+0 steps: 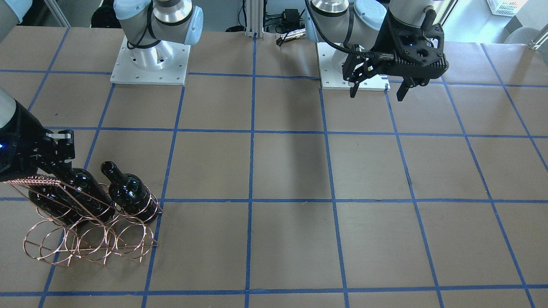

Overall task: Place wine into wine basket
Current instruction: 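Lower the bottle into the empty rack slot beside the other bottles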

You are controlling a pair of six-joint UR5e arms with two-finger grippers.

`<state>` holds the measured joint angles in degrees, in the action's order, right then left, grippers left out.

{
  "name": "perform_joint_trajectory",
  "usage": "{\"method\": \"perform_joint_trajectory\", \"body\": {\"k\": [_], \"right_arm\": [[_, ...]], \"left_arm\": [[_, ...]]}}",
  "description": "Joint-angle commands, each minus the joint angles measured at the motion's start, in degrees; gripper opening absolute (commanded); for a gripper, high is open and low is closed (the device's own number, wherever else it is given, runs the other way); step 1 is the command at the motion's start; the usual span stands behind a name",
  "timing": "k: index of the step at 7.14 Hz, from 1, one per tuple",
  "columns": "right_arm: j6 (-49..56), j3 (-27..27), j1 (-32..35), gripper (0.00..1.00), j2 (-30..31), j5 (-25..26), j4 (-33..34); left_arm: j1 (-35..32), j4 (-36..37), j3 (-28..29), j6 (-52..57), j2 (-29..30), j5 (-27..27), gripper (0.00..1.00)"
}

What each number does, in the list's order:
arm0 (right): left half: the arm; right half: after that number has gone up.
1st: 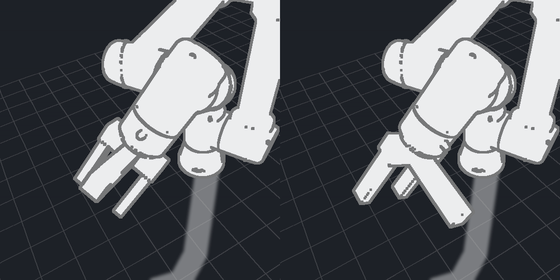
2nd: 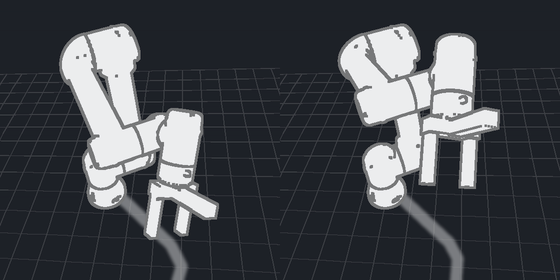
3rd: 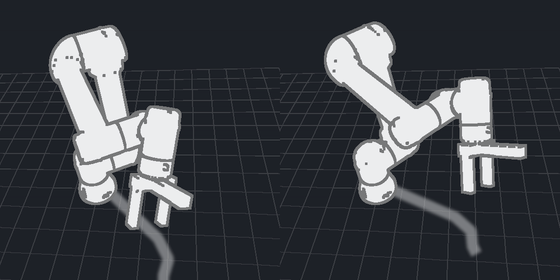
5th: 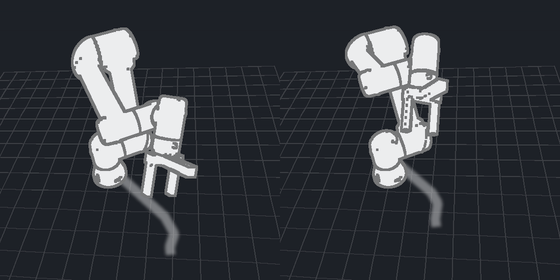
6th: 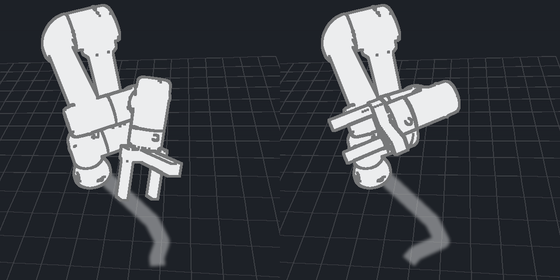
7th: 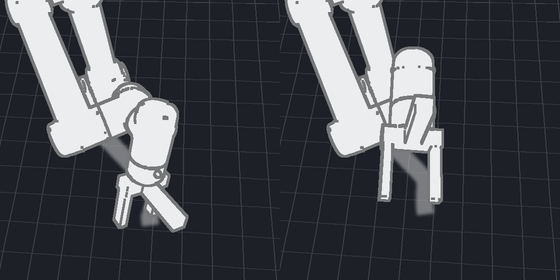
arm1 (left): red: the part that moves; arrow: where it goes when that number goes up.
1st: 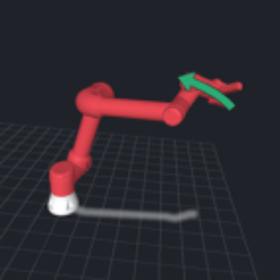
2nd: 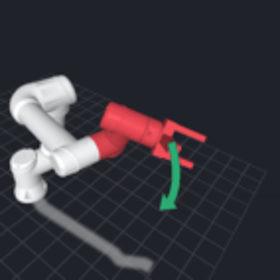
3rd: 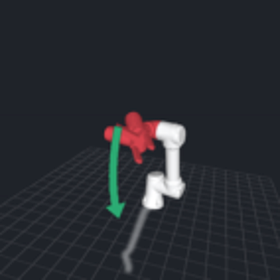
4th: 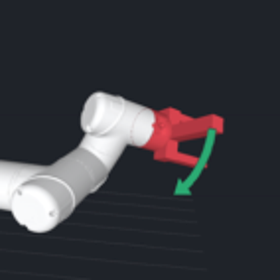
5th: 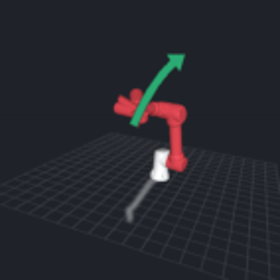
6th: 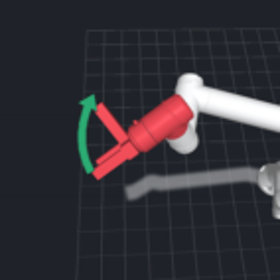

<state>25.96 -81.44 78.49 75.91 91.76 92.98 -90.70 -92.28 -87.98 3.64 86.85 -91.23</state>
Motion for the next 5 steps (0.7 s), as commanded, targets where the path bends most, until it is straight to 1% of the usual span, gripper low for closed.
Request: {"method": "perform_joint_trajectory", "body": {"k": [1, 2, 3, 4, 5], "right_arm": [[-0.12, -0.21, 0.00, 0.88, 0.02, -0.09, 0.89], [-0.21, -0.21, 0.00, 1.00, 0.72, -0.01, 1.85], [-0.55, 0.14, 0.26, 1.00, 3.51, -0.09, 1.51], [-0.82, 0.05, 0.61, 1.00, 8.15, 0.08, -0.93], [-3.17, 0.14, 1.31, 1.00, 12.55, 0.08, -5.39]], "left_arm": [[0.09, -0.52, 0.00, -0.90, -0.36, 2.87, 1.00], [0.96, -1.66, 0.17, -0.74, -0.54, 5.34, 1.00], [0.88, -1.85, 0.17, -0.65, -0.72, 3.62, 1.00], [0.88, -1.67, 0.17, -0.65, -0.72, 2.91, 1.00], [0.88, -1.67, 0.09, -0.56, -0.72, 2.99, 1.00]]}}
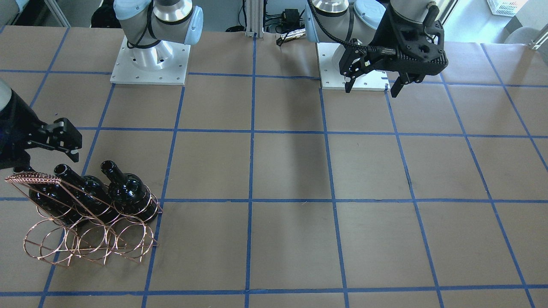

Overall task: Place wine into wine basket
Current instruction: 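Open the right gripper and raise it away from the rack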

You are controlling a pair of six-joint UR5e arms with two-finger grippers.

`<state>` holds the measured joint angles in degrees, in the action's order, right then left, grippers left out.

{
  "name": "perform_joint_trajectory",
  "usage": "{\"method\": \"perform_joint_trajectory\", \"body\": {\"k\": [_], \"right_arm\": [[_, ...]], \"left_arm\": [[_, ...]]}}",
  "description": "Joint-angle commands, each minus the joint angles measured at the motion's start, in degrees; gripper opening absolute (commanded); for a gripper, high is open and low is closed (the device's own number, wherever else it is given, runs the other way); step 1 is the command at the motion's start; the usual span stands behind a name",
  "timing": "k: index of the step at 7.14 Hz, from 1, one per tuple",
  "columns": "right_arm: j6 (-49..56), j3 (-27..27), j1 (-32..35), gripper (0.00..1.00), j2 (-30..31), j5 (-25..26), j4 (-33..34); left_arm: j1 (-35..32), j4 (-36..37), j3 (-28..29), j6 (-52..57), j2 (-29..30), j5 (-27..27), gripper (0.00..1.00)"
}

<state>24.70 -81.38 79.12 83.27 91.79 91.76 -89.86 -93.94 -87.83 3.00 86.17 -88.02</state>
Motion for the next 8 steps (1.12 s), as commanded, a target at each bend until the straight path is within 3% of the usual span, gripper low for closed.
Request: {"method": "perform_joint_trajectory", "body": {"k": [1, 3, 4, 7, 8], "right_arm": [[-7.86, 0.43, 3.21, 1.00, 9.49, 0.41, -8.31], [-23.13, 1.31, 12.24, 1.00, 9.90, 0.59, -9.24], [-24.86, 1.31, 14.37, 1.00, 8.93, 0.67, -9.32], [-25.92, 0.35, 14.31, 1.00, 9.01, 0.06, -9.06], [-31.24, 0.35, 14.31, 1.00, 9.18, -0.12, -9.41]], "left_arm": [[0.04, 0.16, -0.06, 0.16, 0.05, 0.13, 1.00], [-0.05, -0.02, -0.06, 0.25, 0.05, 0.13, 1.00], [-0.05, -0.10, -0.15, 0.25, 0.05, -0.13, 1.00], [-0.05, 0.07, -0.06, 0.34, 0.05, -0.22, 1.00], [-0.14, -0.02, -0.15, 0.34, 0.05, -0.05, 1.00]]}}
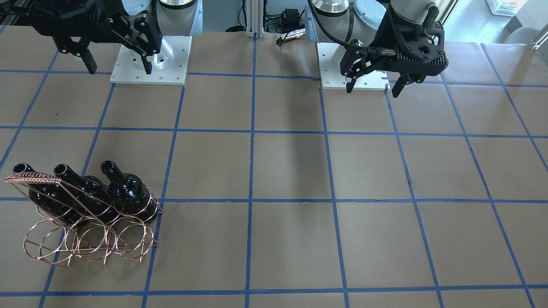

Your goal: Place wine into wine basket

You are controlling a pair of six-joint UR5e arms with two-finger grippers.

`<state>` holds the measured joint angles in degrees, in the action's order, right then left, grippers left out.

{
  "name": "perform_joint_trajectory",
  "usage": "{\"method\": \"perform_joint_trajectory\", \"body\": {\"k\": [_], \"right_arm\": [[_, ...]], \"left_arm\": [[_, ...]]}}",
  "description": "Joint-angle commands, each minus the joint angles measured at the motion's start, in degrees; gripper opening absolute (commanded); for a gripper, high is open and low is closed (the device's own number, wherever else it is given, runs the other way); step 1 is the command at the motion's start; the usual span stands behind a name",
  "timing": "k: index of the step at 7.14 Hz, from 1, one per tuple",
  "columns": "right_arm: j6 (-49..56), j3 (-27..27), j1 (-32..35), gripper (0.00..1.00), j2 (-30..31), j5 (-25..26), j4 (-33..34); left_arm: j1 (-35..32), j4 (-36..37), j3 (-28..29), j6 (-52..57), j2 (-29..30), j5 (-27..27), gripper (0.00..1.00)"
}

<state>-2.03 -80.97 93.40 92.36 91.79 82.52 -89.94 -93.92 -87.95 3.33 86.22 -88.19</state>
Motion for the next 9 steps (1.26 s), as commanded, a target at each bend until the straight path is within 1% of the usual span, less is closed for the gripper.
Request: {"method": "perform_joint_trajectory", "body": {"k": [1, 9], "right_arm": [[-7.69, -0.59, 0.11, 1.00, 0.28, -1.34, -0.60], [-7.47, -0.68, -0.06, 1.00, 0.37, -1.09, -0.70]], "left_arm": [[-0.06, -0.03, -0.03, 0.10, 0.00, 0.21, 1.00], [-0.06, 0.32, -0.03, 0.27, 0.00, 0.12, 1.00]]}}
